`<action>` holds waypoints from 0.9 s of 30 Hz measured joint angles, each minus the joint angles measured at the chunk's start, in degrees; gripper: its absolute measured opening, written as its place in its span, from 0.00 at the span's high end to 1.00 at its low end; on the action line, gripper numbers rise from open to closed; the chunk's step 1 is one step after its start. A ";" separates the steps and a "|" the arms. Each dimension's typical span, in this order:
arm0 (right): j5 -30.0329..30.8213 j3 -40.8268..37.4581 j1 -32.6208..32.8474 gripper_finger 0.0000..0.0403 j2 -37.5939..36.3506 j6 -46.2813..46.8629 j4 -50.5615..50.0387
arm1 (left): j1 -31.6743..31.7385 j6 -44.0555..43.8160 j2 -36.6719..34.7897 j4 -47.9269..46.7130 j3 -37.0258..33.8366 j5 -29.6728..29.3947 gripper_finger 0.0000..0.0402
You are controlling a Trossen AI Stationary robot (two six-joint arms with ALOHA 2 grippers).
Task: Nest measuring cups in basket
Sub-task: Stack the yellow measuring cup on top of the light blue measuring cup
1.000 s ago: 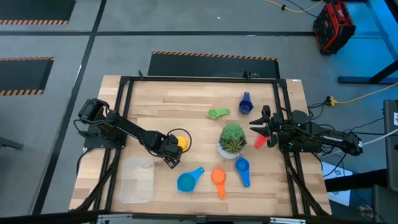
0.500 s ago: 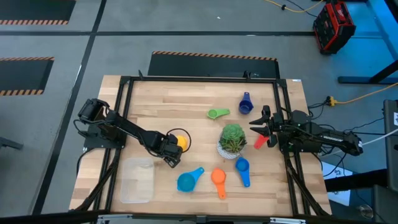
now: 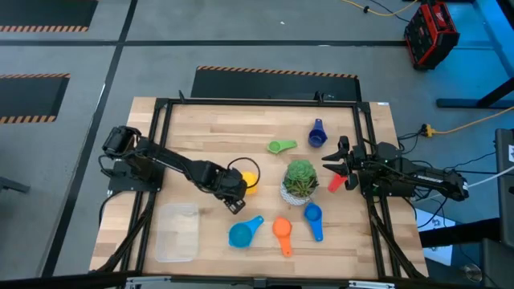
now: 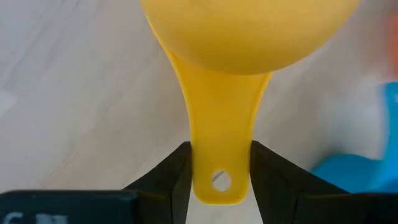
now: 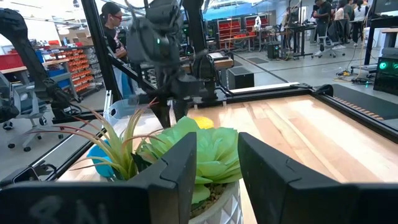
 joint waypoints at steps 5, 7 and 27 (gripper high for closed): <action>0.00 0.00 -0.01 0.69 0.00 0.00 0.08 | 1.84 5.36 -0.04 -0.37 4.31 3.68 0.67; 0.00 0.00 -0.02 0.69 0.00 0.00 0.12 | 2.64 7.60 -0.05 -0.67 6.04 5.63 0.67; 5.90 0.00 0.00 0.69 -0.02 -14.47 16.43 | 10.34 26.35 -0.18 -0.63 22.70 21.58 0.67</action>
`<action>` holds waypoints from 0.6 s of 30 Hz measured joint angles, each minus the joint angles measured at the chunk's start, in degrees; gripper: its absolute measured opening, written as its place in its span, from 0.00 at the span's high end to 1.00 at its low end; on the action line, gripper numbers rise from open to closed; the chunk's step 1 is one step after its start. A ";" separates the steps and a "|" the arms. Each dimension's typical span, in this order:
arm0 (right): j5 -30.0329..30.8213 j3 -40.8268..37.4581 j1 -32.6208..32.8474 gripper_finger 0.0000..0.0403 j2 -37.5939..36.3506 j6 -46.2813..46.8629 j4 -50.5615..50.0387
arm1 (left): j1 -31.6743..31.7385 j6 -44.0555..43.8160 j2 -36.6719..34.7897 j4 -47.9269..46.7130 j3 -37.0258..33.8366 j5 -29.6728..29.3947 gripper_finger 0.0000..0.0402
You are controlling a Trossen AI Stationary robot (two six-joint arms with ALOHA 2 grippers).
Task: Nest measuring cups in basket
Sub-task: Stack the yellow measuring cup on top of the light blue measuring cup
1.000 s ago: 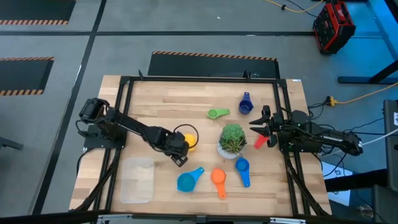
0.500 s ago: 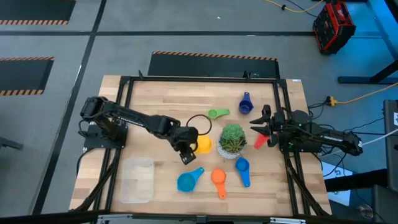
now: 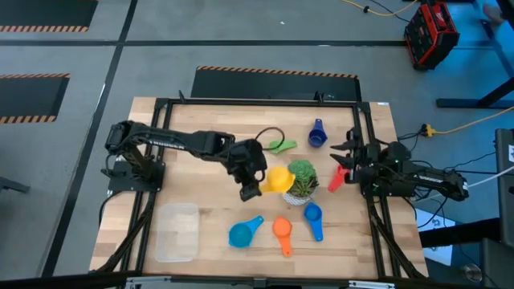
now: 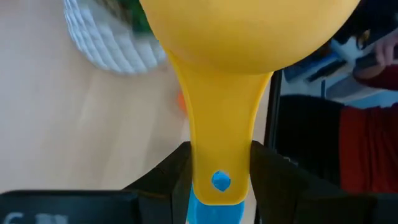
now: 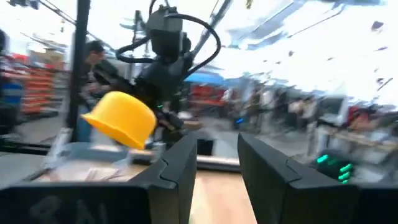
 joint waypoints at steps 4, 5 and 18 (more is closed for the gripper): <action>0.11 -0.01 0.01 0.69 0.02 -5.69 3.22 | 2.43 1.34 -0.01 1.09 1.78 -0.12 0.67; 0.13 0.00 -0.01 0.69 0.02 -6.79 4.06 | 2.97 1.64 -0.01 1.19 2.26 -0.12 0.67; 0.29 6.74 0.00 0.69 9.26 -21.77 6.91 | 8.71 1.49 -0.05 7.77 3.09 -0.01 0.67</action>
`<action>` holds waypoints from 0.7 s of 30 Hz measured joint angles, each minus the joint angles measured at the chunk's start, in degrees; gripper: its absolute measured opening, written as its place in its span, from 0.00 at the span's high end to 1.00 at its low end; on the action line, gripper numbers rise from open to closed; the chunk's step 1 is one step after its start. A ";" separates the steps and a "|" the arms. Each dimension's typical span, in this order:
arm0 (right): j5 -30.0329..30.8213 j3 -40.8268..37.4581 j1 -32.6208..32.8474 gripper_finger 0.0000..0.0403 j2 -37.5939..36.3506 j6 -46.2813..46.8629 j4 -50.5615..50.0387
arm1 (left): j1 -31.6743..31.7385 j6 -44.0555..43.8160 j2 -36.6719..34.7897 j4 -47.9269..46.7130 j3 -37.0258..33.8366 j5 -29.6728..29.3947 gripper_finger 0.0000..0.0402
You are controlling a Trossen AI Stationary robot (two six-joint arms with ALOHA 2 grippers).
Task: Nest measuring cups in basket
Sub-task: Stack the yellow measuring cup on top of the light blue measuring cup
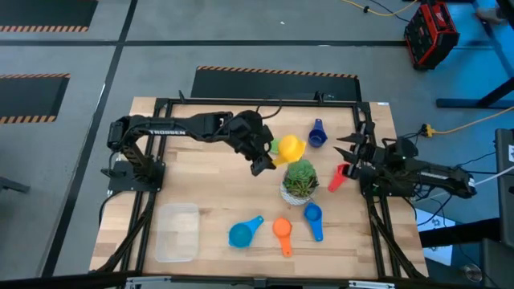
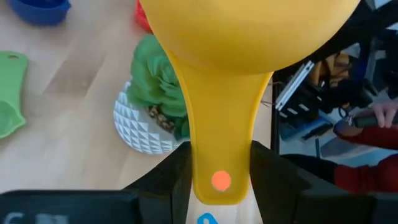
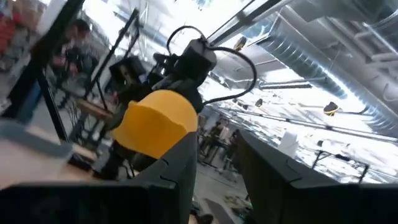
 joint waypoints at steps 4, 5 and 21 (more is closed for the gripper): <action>2.47 3.37 0.00 0.69 6.98 -4.61 0.00 | 0.94 -1.36 0.00 0.02 0.00 -0.09 0.67; 3.17 4.20 0.01 0.69 8.70 -6.20 0.11 | 1.09 -1.48 0.00 0.01 0.00 -0.11 0.67; -4.98 15.87 0.04 0.69 30.43 -18.55 2.17 | 1.50 -1.60 0.00 0.31 0.00 -1.04 0.67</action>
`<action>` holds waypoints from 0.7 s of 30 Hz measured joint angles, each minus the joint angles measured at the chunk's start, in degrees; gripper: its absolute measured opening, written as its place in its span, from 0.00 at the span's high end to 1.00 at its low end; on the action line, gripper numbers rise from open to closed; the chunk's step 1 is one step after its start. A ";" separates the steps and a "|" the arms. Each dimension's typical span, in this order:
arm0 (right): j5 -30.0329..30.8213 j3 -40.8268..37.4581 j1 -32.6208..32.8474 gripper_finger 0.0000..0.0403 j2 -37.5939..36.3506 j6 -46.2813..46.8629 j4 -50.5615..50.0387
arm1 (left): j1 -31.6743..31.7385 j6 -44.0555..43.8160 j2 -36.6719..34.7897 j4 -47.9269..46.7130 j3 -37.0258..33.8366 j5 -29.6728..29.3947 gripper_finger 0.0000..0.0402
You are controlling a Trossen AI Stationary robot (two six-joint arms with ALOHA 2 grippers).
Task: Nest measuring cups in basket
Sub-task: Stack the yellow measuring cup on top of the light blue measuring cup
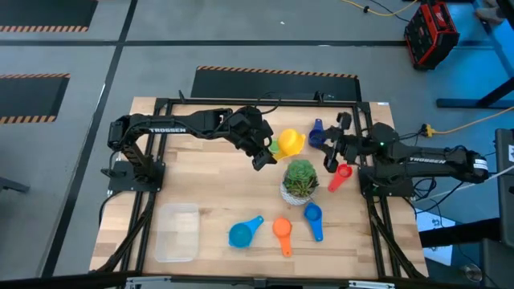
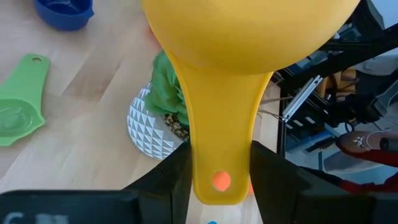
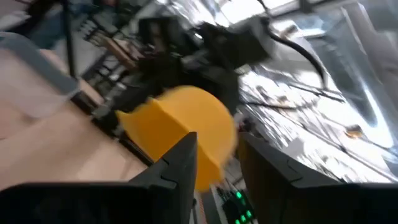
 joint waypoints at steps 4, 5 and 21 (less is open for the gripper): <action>0.85 0.53 0.04 0.69 2.59 -1.96 0.62 | 0.00 0.00 0.00 0.07 0.00 0.02 0.67; 0.85 0.57 0.02 0.69 3.12 -2.48 1.39 | 0.00 0.00 0.00 0.11 0.00 0.02 0.67; 0.78 0.64 0.04 0.69 11.89 -9.82 14.42 | 0.00 -3.45 0.02 2.69 0.00 -0.38 0.67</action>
